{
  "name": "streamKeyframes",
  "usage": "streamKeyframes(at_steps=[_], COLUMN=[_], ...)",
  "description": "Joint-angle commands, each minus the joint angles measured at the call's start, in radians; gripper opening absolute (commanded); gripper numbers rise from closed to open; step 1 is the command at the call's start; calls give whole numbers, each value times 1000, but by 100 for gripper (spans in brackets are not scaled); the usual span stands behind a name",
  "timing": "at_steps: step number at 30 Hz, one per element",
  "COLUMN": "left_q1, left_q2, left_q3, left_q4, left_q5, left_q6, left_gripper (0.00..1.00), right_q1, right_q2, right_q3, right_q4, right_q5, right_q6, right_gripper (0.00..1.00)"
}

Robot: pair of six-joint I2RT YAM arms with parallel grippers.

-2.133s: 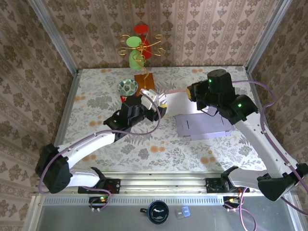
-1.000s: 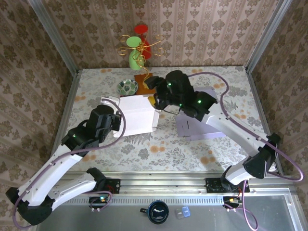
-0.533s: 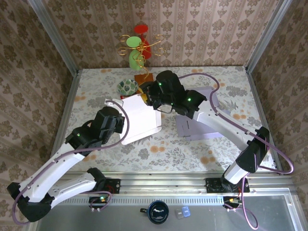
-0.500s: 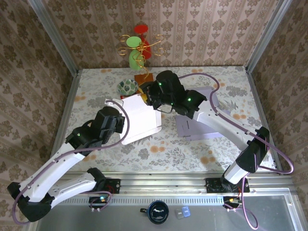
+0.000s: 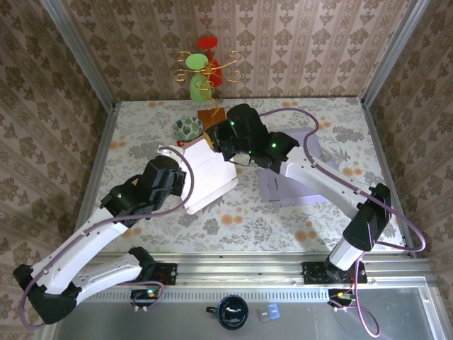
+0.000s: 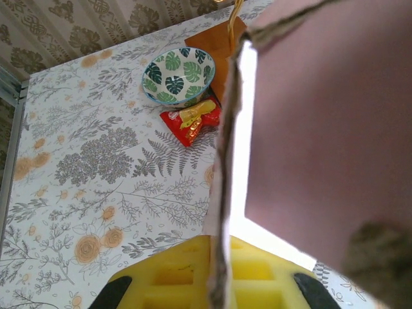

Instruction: Fold the paper box

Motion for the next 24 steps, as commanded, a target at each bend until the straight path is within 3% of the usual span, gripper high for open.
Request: streamKeyframes(at_steps=[1, 6, 7, 9, 15, 18, 24], left_q1=[5, 11, 16, 32, 119, 140, 180], left_q2=[-8, -25, -29, -44, -161, -217, -286], left_q3=[-15, -39, -43, -48, -38, -27, -19], left_q4=[38, 54, 54, 47, 22, -9, -108], left_q5=[18, 45, 53, 74, 172, 201, 190], left_q6=[-1, -5, -10, -25, -72, -102, -158], left_gripper=[0, 0, 5, 35, 62, 67, 65], right_q1=[-8, -16, -17, -20, -19, -18, -5], right_q2=[13, 19, 20, 25, 58, 96, 159], right_q3=[38, 34, 31, 15, -50, -59, -91], right_q4=[11, 5, 6, 23, 161, 216, 298], right_q5=[10, 22, 24, 24, 15, 8, 6], right_q6=[6, -5, -9, -9, -16, -34, -52], right_gripper=[14, 1, 0, 0, 0, 0, 0])
